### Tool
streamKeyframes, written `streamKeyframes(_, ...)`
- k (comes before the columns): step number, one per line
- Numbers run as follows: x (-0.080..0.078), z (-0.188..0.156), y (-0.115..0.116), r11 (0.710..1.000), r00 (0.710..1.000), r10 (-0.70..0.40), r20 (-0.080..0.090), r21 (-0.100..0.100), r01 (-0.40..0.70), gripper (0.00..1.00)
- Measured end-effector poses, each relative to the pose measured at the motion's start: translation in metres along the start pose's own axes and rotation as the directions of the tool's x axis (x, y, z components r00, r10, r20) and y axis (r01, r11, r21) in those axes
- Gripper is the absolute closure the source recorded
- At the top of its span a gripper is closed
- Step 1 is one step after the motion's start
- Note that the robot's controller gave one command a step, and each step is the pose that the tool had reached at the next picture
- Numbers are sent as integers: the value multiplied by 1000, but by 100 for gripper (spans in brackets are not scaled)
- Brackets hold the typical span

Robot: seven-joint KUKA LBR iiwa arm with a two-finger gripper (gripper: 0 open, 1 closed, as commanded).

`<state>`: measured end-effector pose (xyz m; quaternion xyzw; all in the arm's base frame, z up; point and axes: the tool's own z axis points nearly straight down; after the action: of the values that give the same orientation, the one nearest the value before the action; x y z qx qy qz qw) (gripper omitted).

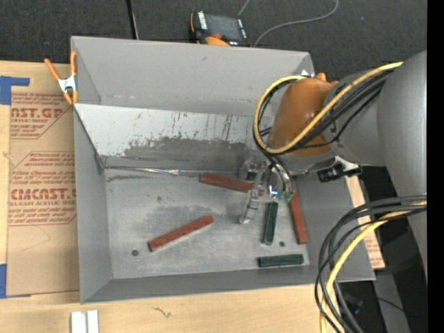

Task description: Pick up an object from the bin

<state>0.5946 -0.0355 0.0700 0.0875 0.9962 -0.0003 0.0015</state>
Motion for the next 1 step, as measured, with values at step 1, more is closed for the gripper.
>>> streamKeyframes(1,0,0,1,1000,1000,-1,-2,-1,1,0)
